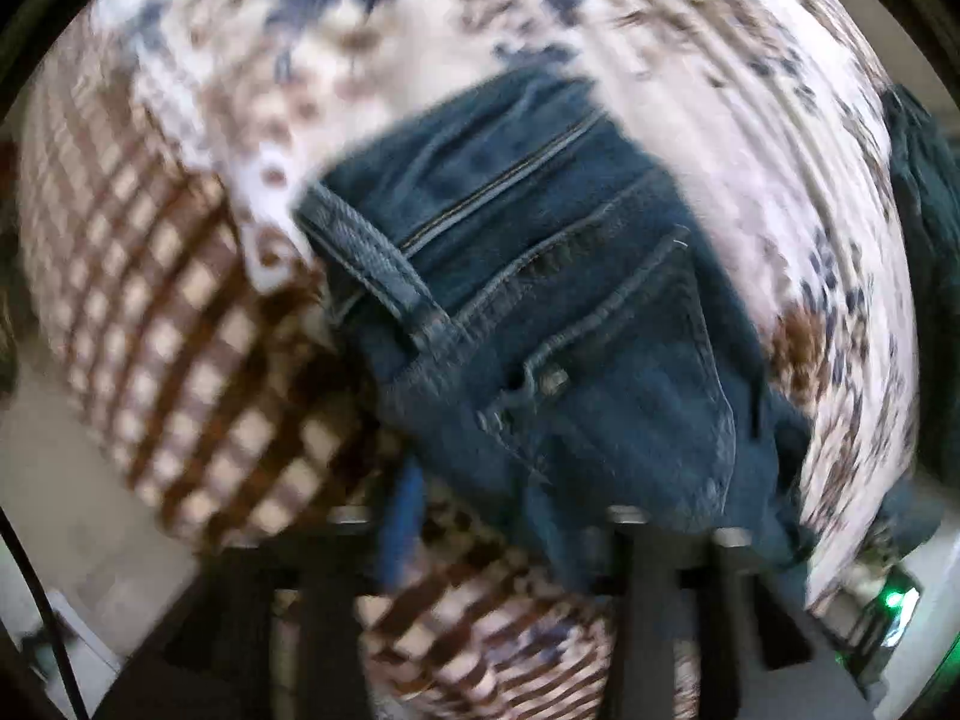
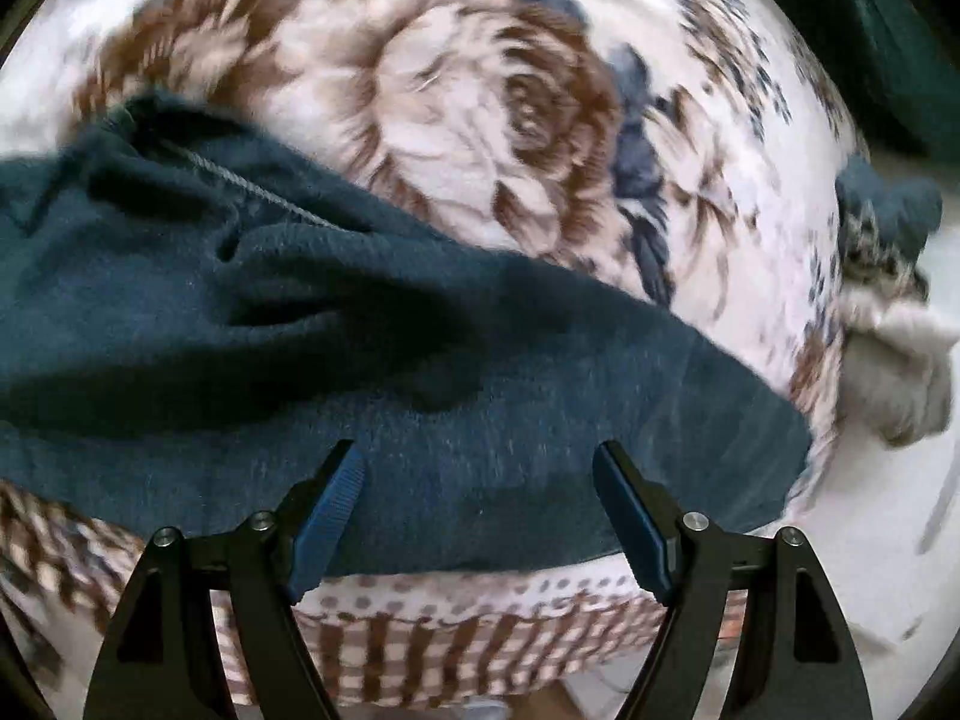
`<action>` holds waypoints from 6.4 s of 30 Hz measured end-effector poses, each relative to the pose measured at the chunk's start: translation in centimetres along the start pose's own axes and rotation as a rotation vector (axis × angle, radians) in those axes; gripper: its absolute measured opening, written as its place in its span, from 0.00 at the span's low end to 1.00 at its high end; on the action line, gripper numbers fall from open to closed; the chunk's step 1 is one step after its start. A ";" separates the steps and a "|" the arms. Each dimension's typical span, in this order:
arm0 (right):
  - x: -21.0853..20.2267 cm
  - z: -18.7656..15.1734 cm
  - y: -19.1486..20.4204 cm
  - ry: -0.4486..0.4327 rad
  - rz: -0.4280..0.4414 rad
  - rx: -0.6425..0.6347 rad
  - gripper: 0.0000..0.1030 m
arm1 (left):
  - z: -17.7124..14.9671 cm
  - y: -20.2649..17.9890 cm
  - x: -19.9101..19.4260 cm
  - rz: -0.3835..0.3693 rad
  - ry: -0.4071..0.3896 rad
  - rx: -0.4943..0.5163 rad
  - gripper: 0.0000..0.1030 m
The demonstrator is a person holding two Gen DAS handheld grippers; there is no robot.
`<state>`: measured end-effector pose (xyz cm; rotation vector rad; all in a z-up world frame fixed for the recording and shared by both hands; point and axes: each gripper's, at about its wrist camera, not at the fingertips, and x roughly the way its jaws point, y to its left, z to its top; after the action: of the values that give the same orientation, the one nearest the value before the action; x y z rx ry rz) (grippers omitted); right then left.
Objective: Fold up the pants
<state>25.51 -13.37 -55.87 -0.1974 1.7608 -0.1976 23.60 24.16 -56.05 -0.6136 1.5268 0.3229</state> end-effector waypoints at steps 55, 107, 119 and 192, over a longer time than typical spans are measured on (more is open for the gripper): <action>17.9 -19.8 -49.2 -0.179 0.621 1.268 0.47 | -27.1 -37.5 8.0 0.360 -0.132 0.772 0.84; 8.7 -17.0 -46.1 -0.161 0.505 0.804 0.43 | -25.7 -33.7 6.0 0.251 -0.093 0.702 0.84; -0.9 2.4 -12.7 -0.091 0.758 0.113 0.43 | -9.2 -19.2 3.2 0.305 -0.144 0.459 0.84; 6.3 -16.8 -33.3 -0.223 0.640 0.954 0.81 | -12.2 -28.6 3.3 0.141 -0.099 0.773 0.84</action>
<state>8.56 -46.77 -50.55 0.9780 1.2660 -0.4938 29.66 -6.45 -53.67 0.1188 1.4575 -0.1398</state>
